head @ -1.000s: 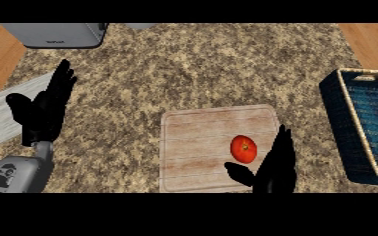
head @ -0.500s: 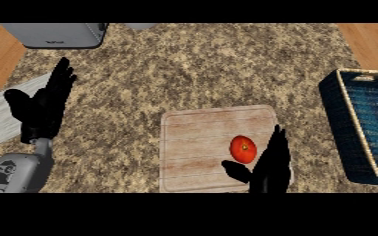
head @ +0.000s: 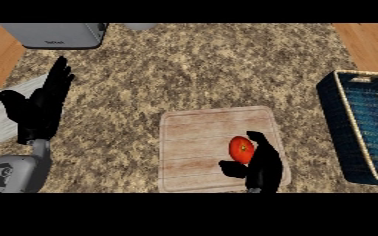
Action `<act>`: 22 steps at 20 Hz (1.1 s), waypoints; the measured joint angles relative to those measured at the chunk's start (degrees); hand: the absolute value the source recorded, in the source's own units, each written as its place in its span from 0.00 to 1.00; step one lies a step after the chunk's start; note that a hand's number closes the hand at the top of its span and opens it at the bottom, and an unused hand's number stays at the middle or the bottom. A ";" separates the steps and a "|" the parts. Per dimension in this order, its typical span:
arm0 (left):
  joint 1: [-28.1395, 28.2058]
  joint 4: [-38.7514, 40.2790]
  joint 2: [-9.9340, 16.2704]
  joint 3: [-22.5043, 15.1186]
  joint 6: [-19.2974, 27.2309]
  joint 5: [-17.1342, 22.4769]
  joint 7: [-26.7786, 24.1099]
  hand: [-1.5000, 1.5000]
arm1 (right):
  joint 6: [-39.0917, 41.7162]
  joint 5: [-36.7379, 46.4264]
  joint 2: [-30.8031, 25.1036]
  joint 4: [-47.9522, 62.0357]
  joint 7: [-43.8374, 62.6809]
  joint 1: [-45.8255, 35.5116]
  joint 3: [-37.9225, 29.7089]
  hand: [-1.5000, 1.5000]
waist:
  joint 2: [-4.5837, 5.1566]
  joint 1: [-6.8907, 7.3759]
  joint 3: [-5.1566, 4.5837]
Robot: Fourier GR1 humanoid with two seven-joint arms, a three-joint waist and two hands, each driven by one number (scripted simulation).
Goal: Pick the tomato from the cutting board and place it in the basket
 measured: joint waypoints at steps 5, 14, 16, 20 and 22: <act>-0.62 1.19 -1.35 0.09 -0.28 -1.06 -0.16 0.50 | -1.65 -3.43 -0.42 1.33 -2.91 -0.47 0.63 1.00 | -0.26 -0.27 -0.29; 0.14 -0.09 -2.30 0.33 -0.45 -2.12 0.19 0.50 | -2.71 -8.44 -3.51 -0.06 -12.14 2.36 7.22 1.00 | -0.47 0.13 -0.28; -0.37 -0.05 -2.45 0.12 -0.68 -2.02 0.38 0.50 | -0.58 -8.81 -6.34 -1.85 -17.62 4.34 13.07 1.00 | -0.45 0.89 -0.24; -0.80 0.13 -2.46 -0.24 -1.20 -2.01 0.42 0.50 | 2.21 -9.22 -12.36 -6.44 -29.04 8.72 24.94 1.00 | -0.48 2.31 -0.04; -0.92 0.39 -2.30 0.07 -1.19 -1.98 0.37 0.50 | 1.59 -10.67 -15.80 -10.29 -35.29 11.54 29.98 1.00 | -0.43 2.01 0.18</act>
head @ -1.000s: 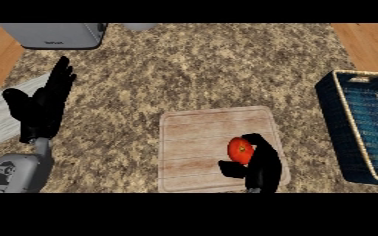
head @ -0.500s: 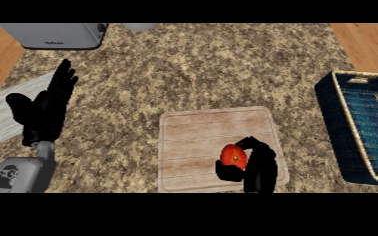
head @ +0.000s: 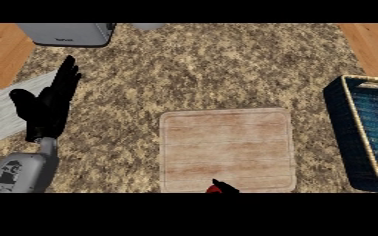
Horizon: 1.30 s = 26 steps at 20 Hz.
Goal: Pick the tomato from the cutting board and place it in the basket
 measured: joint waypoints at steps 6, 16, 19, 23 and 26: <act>0.23 0.26 0.05 0.50 0.61 -0.29 -0.04 0.50 | -5.11 -6.12 -12.35 -11.66 -17.10 6.62 8.96 1.00 | 0.55 -1.34 0.86; 1.41 0.40 0.24 1.49 0.55 -0.09 -0.31 0.50 | -15.78 -16.63 -39.89 -36.36 -32.12 15.39 10.12 1.00 | 0.76 -2.63 0.79; 1.36 0.42 0.07 1.52 0.40 -0.10 -0.40 0.50 | -18.99 -19.47 -48.11 -42.16 -35.76 17.53 8.82 1.00 | 0.83 -2.82 0.76; 1.26 1.18 -0.05 1.85 0.12 -0.05 -1.00 0.50 | -22.64 -21.34 -51.99 -44.03 -39.68 18.39 6.80 1.00 | 1.10 -2.80 0.75; 1.13 0.60 -0.02 1.72 -0.05 -0.12 -0.77 0.50 | -24.50 -22.35 -53.22 -44.71 -40.60 18.37 4.64 1.00 | 1.21 -2.52 0.74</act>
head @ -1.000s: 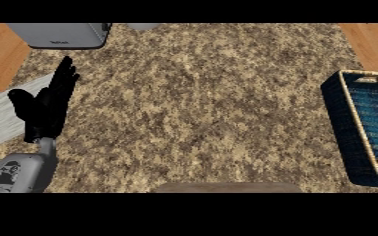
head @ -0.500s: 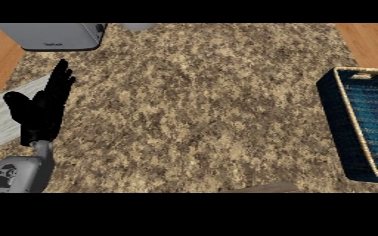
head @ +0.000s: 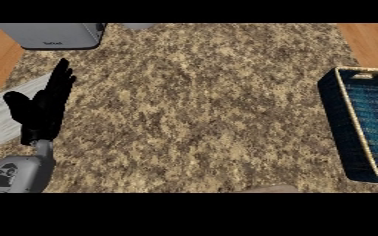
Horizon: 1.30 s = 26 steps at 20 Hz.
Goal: Pick the tomato from the cutting board and place it in the basket
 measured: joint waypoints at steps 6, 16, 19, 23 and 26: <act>-0.67 -0.44 -0.14 -0.15 0.16 -0.35 0.49 0.50 | -2.47 -2.21 -2.49 -0.71 2.25 -1.73 -7.04 1.00 | 0.33 0.44 -0.08; -0.50 -0.85 -0.31 -0.31 -0.04 -0.83 0.58 0.50 | -1.51 -15.51 -8.38 -1.92 12.76 -8.12 -23.26 1.00 | 0.48 1.29 -0.14; -0.96 -1.03 -0.27 -0.11 -0.19 -0.72 1.17 0.50 | 1.18 -24.57 -9.93 -3.07 16.33 -10.72 -29.56 1.00 | 0.44 1.40 -0.10; -1.53 -0.79 -0.25 0.21 -0.39 -0.82 1.58 0.50 | 8.05 -36.33 -9.78 0.43 18.62 -14.57 -38.09 1.00 | 0.35 1.30 -0.06; -1.68 -0.08 -0.72 0.24 -0.32 -1.17 1.04 0.50 | 15.18 -43.96 -8.00 7.08 17.06 -17.05 -43.66 1.00 | 0.31 1.17 -0.03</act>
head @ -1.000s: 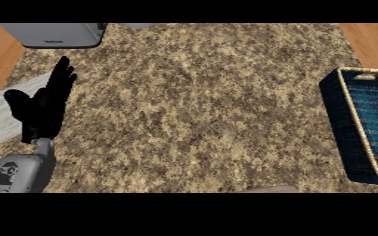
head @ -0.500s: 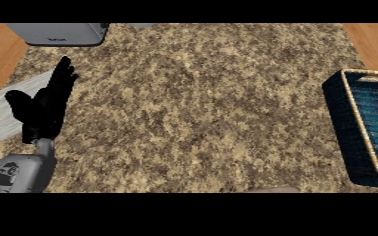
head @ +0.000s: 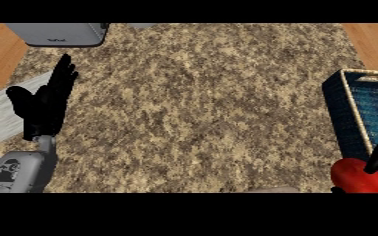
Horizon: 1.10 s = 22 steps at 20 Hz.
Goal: Pick the tomato from the cutting board and place it in the basket
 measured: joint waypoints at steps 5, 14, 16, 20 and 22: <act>1.59 -1.48 -0.52 -0.09 0.18 -0.62 0.04 0.50 | 13.76 -8.31 2.94 13.79 -5.62 -2.98 -7.18 1.00 | -0.20 -0.09 -0.01; 1.93 0.27 -1.19 1.60 -1.61 -0.83 -1.63 0.50 | 35.85 -14.31 8.06 32.96 -12.91 -7.15 -15.87 1.00 | -0.33 -0.47 -0.09; 1.75 0.33 -1.18 1.57 -1.66 -0.82 -1.32 0.50 | 33.94 -6.84 3.96 33.75 -16.17 -8.01 -16.79 1.00 | -0.37 -0.42 -0.11; 0.84 0.00 -1.17 1.44 -1.40 -1.20 -0.63 0.50 | 27.99 6.22 1.77 35.92 -23.06 -8.96 -16.31 1.00 | -0.23 0.10 -0.06; 1.23 -0.05 -1.07 1.57 -1.81 -1.08 -0.83 0.50 | 24.27 11.83 2.20 36.36 -24.62 -9.41 -15.44 1.00 | -0.22 0.23 -0.08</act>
